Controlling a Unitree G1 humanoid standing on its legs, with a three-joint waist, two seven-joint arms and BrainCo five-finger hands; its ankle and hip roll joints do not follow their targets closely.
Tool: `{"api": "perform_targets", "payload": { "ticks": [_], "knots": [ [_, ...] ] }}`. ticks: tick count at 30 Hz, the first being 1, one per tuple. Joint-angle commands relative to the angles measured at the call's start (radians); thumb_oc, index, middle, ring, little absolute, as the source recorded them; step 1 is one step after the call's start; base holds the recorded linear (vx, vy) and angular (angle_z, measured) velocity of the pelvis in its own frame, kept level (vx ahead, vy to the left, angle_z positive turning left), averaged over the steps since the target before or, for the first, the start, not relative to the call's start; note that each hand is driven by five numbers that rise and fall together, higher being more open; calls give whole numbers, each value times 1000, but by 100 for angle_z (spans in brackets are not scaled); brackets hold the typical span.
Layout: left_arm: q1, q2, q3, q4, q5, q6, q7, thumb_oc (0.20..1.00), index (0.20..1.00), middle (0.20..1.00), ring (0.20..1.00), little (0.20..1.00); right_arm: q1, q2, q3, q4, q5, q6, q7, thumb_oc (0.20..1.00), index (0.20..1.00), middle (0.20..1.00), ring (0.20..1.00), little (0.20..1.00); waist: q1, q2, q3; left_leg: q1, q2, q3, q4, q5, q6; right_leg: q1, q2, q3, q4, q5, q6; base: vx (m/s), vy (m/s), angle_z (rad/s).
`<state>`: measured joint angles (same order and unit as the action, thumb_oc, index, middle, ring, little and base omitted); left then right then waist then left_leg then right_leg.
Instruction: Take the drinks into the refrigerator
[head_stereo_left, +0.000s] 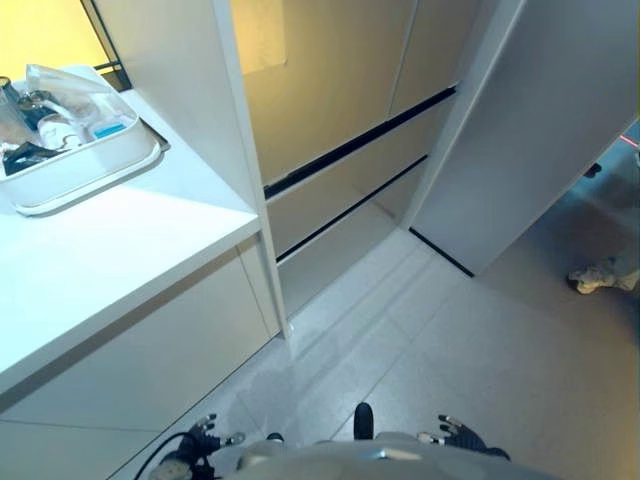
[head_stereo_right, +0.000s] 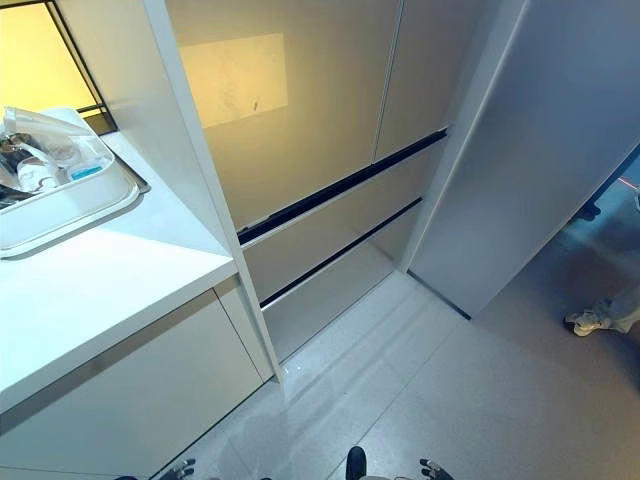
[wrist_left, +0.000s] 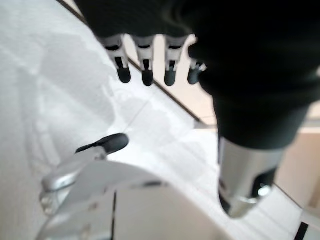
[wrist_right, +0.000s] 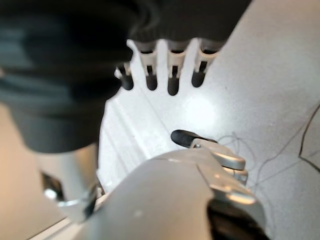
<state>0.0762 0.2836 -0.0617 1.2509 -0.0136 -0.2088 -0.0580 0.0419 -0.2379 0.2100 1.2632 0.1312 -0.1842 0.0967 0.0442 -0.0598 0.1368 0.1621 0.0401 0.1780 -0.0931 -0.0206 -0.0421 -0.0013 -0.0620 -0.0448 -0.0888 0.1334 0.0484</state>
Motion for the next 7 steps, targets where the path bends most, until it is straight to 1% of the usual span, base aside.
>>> {"api": "perform_targets", "payload": {
  "ticks": [1,7],
  "knots": [
    [-87,-37,-38,-8,20,-19,13,1000,1000,1000,1000,1000,-83,3,27,-22,64,1,9,1000,1000,1000,1000,1000,15,26,18,-24,-39,-85,6,-47,42,-14,-21,-19,168,-124,65,48,17,13],
    [-101,-41,-49,-10,2,-5,26,1000,1000,1000,1000,1000,-111,5,60,-24,37,10,-4,1000,1000,1000,1000,1000,21,29,10,-21,-42,-98,9,-48,44,-7,-23,-29,178,-131,64,22,5,10]
  ]
}}
